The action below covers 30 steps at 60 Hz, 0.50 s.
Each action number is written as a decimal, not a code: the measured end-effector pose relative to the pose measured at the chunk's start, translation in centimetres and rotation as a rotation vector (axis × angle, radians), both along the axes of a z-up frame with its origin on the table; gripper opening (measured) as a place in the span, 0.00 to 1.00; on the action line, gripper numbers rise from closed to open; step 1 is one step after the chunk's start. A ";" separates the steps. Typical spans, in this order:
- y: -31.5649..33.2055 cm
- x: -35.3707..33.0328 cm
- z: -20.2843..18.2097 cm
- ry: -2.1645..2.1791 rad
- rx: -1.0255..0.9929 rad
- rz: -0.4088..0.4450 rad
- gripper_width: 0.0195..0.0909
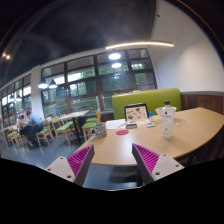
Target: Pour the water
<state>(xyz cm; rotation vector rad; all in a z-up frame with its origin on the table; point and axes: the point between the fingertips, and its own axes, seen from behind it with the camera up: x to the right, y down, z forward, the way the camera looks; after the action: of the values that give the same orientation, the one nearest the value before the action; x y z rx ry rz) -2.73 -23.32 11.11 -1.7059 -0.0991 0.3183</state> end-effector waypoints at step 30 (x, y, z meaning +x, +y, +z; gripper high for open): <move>9.8 17.5 1.3 -0.146 0.062 -0.249 0.88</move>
<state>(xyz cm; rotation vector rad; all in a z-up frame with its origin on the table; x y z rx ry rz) 14.73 -13.52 12.38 -1.6578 -0.0028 0.0050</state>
